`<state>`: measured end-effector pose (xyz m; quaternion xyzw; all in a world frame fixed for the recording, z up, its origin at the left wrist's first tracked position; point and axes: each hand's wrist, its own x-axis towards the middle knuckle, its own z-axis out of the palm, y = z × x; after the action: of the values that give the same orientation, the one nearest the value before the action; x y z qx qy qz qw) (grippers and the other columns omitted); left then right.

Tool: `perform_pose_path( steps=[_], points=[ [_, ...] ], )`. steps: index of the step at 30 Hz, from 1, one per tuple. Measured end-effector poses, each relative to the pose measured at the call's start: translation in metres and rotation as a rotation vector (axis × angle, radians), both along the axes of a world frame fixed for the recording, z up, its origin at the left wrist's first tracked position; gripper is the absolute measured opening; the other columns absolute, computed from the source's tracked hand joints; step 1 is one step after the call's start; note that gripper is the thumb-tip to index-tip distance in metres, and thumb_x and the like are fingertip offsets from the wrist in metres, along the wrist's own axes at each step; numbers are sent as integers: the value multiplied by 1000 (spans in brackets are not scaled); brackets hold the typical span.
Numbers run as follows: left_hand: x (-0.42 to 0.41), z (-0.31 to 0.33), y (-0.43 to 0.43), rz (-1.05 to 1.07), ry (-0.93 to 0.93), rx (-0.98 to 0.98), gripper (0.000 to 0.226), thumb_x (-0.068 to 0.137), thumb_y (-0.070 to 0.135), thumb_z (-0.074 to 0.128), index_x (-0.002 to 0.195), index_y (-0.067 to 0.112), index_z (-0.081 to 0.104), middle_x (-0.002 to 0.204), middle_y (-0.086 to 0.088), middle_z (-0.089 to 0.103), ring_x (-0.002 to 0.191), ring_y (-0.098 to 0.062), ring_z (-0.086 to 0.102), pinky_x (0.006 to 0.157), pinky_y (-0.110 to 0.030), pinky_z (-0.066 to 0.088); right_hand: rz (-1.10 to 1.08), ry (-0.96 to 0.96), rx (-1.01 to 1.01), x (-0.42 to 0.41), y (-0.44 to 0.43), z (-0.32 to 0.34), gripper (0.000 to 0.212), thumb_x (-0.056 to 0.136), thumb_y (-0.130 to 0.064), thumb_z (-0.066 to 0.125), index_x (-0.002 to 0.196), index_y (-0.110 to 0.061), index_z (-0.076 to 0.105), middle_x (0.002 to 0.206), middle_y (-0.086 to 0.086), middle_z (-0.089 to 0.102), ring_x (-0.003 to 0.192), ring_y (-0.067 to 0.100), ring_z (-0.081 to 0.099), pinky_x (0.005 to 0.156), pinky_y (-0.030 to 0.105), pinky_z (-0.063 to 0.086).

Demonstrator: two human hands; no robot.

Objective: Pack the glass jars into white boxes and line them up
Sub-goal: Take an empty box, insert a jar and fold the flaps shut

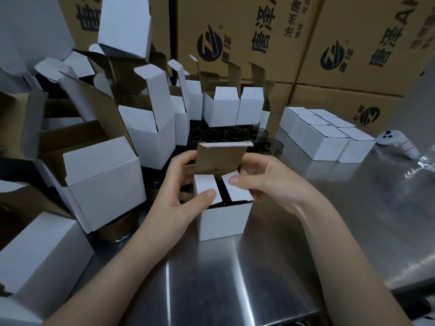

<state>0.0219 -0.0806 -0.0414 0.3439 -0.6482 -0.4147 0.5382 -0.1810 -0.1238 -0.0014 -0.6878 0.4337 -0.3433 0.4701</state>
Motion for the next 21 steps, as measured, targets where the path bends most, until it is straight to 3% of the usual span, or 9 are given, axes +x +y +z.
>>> perform_pose_path(
  steps=[2,5,9,12,16,21],
  points=[
    [-1,0,0,2,3,4,43,82,18,64,121,32,54,116,15,65,110,-3,61,83,-19,51,-2,-6,-26,1,2,0,32,88,0,65,110,-24,71,65,8,50,58,19,46,45,20,38],
    [-1,0,0,12,-9,28,30,79,23,69,107,27,61,109,8,65,106,-10,62,85,-32,53,-11,47,-29,1,4,0,36,92,2,58,102,-28,74,95,10,70,69,18,53,45,17,39],
    [-2,1,0,23,4,56,40,69,40,70,105,23,62,112,6,66,106,-12,63,90,-40,52,-11,67,6,1,5,2,37,95,-2,55,103,-32,74,102,19,69,59,6,54,45,16,40],
    [-1,0,-1,33,6,57,42,66,42,69,103,23,63,112,9,66,107,-10,63,89,-38,52,0,82,9,-2,5,2,34,97,-7,54,107,-33,73,106,19,68,62,7,56,48,16,42],
    [-1,-1,-2,42,29,67,37,63,40,70,96,25,64,110,16,67,108,-6,62,86,-28,52,31,103,58,-5,8,5,33,100,-14,51,116,-35,70,116,18,66,76,22,57,55,21,48],
    [-1,-4,-4,34,94,88,19,75,14,58,91,18,68,109,12,68,106,-8,64,78,-15,50,12,60,129,-5,9,8,49,95,0,36,113,-29,71,122,32,59,82,33,53,53,26,49]
  ],
)
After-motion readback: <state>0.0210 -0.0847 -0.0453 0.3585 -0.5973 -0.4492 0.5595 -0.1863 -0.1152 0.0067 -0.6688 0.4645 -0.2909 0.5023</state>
